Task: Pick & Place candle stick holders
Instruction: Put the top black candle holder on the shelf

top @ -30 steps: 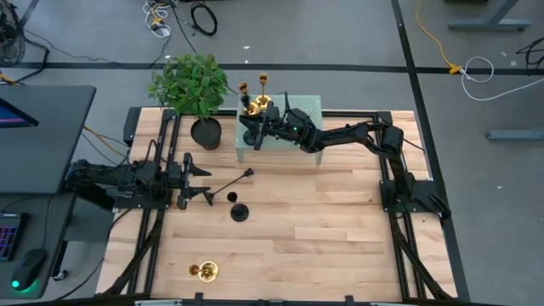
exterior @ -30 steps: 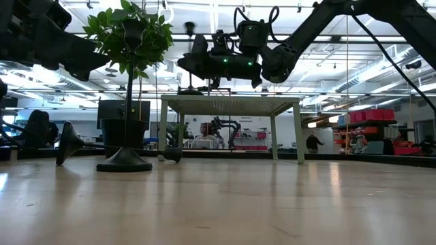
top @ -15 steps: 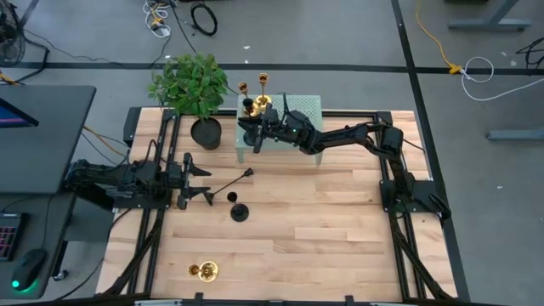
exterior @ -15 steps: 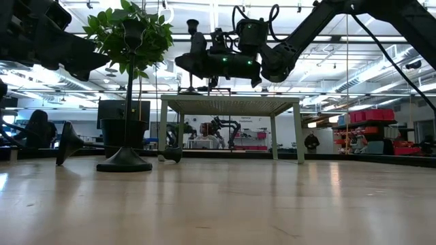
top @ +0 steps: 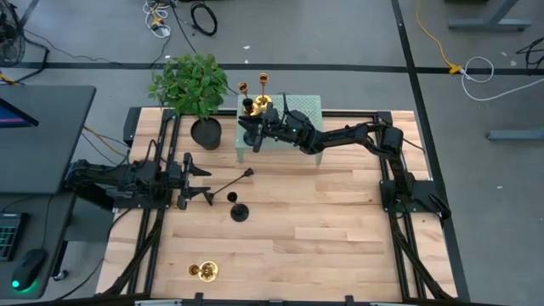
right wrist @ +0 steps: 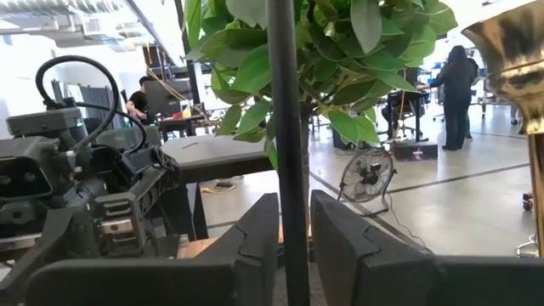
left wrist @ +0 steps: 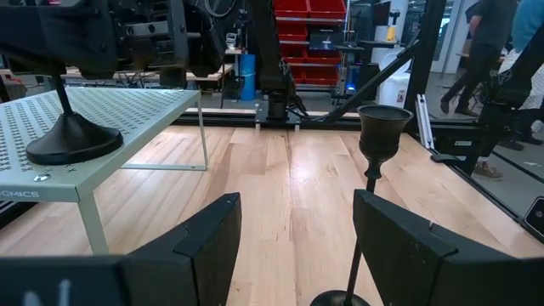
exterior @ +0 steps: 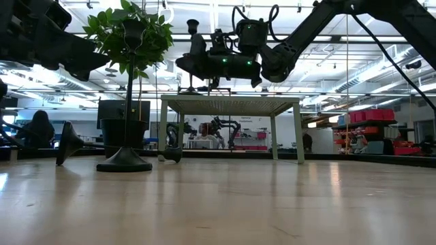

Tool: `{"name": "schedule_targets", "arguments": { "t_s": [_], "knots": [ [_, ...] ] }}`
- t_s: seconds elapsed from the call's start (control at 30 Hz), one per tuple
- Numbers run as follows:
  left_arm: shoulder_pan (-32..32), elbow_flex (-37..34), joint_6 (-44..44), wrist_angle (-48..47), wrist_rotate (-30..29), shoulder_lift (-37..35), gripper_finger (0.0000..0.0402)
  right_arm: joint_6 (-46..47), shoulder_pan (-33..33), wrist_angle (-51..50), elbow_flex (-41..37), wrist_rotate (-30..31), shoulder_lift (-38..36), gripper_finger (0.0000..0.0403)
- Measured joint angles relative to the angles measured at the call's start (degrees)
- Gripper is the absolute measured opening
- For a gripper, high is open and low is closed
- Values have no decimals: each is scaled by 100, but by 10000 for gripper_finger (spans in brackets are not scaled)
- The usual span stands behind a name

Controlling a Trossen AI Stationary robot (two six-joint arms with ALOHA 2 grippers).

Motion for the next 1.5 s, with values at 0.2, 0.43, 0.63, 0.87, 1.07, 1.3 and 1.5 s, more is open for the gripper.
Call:
{"name": "schedule_targets", "arguments": {
  "t_s": [0.2, 0.43, 0.63, 0.87, 1.07, 1.3, 1.5],
  "knots": [
    [2, 0, 0, 0, 1, -1, 227, -156, 2, -349, 0, -12, -158, 116],
    [1, 0, 0, -13, 2, 0, 227, -499, 9, -1288, 0, -10, -596, 175],
    [0, 0, -2, -13, 1, -2, 227, -860, 103, -1748, 0, 3, -848, 197],
    [0, 0, -4, -15, 2, -2, 227, -1039, 138, -2189, -2, 371, -1036, 199],
    [0, 0, -4, -24, 4, -1, 227, -1066, 136, -2568, -4, 508, -1165, 199],
    [0, 0, -7, -43, 7, -2, 227, -1074, 154, -2927, -7, 557, -1243, 199],
    [0, 0, -9, -39, 98, -2, 227, -1304, 310, -3095, -52, 1054, -1404, 199]
  ]
}}
